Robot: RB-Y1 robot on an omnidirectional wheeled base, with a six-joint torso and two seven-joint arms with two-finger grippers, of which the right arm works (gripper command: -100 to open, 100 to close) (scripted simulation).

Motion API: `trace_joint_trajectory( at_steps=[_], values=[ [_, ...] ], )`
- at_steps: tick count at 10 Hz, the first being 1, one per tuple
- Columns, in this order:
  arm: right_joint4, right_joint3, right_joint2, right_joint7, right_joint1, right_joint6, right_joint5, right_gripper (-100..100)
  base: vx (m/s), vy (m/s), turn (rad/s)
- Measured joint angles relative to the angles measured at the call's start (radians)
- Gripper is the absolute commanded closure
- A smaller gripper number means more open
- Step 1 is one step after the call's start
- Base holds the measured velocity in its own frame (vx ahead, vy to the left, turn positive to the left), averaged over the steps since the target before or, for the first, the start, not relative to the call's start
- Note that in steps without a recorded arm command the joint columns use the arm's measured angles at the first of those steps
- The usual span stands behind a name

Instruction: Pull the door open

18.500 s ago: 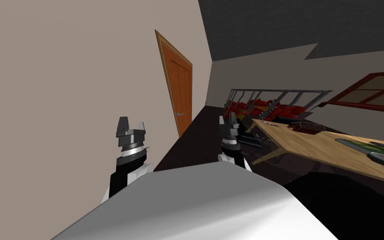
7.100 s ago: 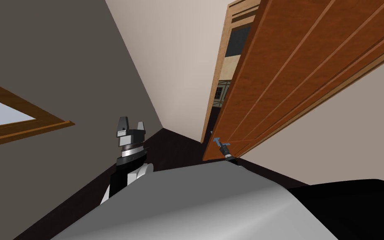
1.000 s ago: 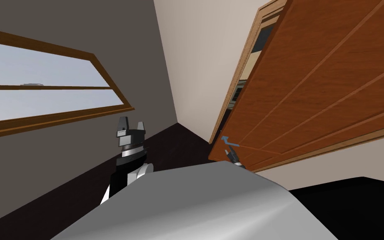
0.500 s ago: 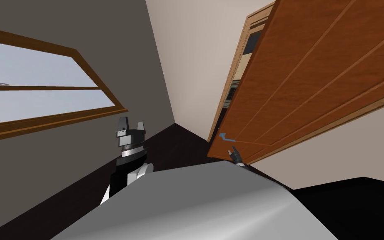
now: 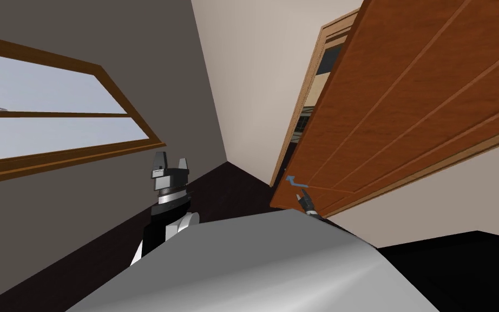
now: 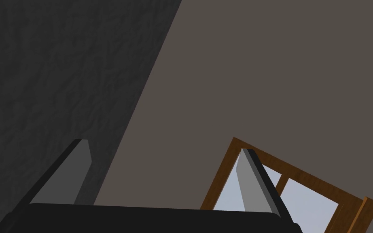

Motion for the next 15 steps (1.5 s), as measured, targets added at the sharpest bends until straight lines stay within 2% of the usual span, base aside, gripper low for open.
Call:
trace_joint_trajectory(
  at_steps=[2, 3, 4, 5, 11, 12, 13, 14, 15],
  values=[
    [0.000, -0.007, 0.006, 0.010, -0.019, 0.018, -0.002, -100, 0.163, -0.090, 0.038],
    [0.020, -0.009, 0.006, 0.012, -0.036, 0.020, -0.002, -100, 0.112, -0.081, 0.017],
    [0.005, -0.012, 0.008, 0.015, -0.032, 0.029, -0.003, -100, 0.043, -0.034, 0.008],
    [0.002, -0.012, 0.008, 0.016, -0.031, 0.032, -0.003, 100, 0.000, 0.000, 0.000],
    [0.006, -0.013, 0.006, 0.015, -0.031, 0.032, -0.003, 100, -0.021, -0.003, -0.008],
    [-0.014, -0.001, 0.000, 0.009, -0.013, 0.023, 0.005, 100, -0.113, -0.045, -0.021],
    [-0.004, 0.010, -0.002, 0.002, -0.014, 0.004, 0.012, 100, -0.126, -0.022, -0.027],
    [0.018, 0.023, -0.006, -0.008, -0.015, -0.027, 0.022, 100, -0.125, -0.004, -0.044],
    [-0.008, 0.034, -0.011, -0.015, 0.011, -0.038, 0.029, 100, -0.164, -0.018, -0.078]
  ],
)
